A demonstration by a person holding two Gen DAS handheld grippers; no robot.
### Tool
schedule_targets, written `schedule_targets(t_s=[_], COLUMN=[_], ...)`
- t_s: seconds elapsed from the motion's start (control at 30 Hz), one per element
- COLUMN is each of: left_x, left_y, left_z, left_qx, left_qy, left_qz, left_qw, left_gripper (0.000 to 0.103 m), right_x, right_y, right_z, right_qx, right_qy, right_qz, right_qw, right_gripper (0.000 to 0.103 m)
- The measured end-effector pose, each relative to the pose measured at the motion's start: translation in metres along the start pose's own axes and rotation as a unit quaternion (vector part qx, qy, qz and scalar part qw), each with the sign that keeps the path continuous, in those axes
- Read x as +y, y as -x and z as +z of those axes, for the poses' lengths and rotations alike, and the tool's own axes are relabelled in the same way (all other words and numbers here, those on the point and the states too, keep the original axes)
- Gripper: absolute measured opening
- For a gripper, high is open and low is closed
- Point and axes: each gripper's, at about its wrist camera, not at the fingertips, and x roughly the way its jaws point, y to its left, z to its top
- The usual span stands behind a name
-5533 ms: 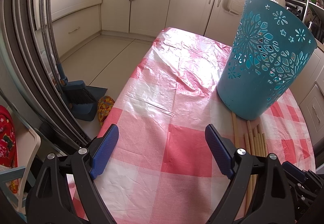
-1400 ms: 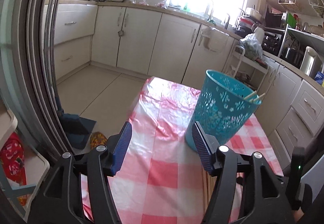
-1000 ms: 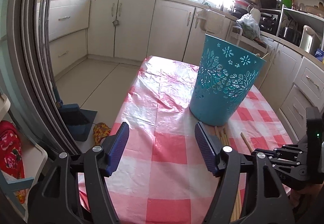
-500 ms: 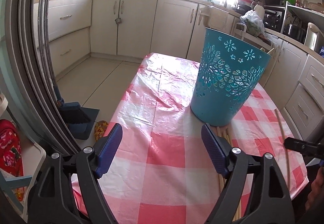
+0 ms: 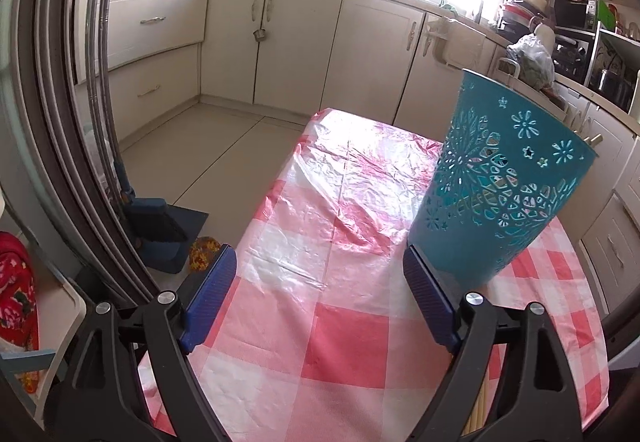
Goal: Organize utensils
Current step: 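Lift the held stick with the right gripper over the teal basket, then open the right gripper to drop the stick into the basket, then bring the right gripper back down around another loose stick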
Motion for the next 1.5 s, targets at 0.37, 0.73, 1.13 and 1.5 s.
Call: schedule_targets(t_s=[0.37, 0.73, 1.13, 1.5], left_x=[0.007, 0.017, 0.014, 0.008], left_y=[-0.025, -0.035, -0.033, -0.032], left_z=[-0.012, -0.014, -0.015, -0.015], left_qx=[0.039, 0.056, 0.054, 0.056], left_qy=[0.023, 0.051, 0.049, 0.036], left_qz=[-0.007, -0.024, -0.018, -0.01], left_qw=[0.9989, 0.9968, 0.9971, 0.9977], left_gripper=[0.082, 0.082, 0.082, 0.082], right_x=[0.022, 0.001, 0.009, -0.05], right_y=[-0.072, -0.132, -0.042, -0.075], right_z=[0.059, -0.009, -0.061, -0.17], right_qx=[-0.124, -0.052, -0.045, 0.16], right_qy=[0.047, 0.145, 0.148, 0.06], right_qz=[-0.1, -0.223, -0.237, -0.248], right_qw=[0.986, 0.963, 0.959, 0.954], right_gripper=[0.006, 0.006, 0.028, 0.022])
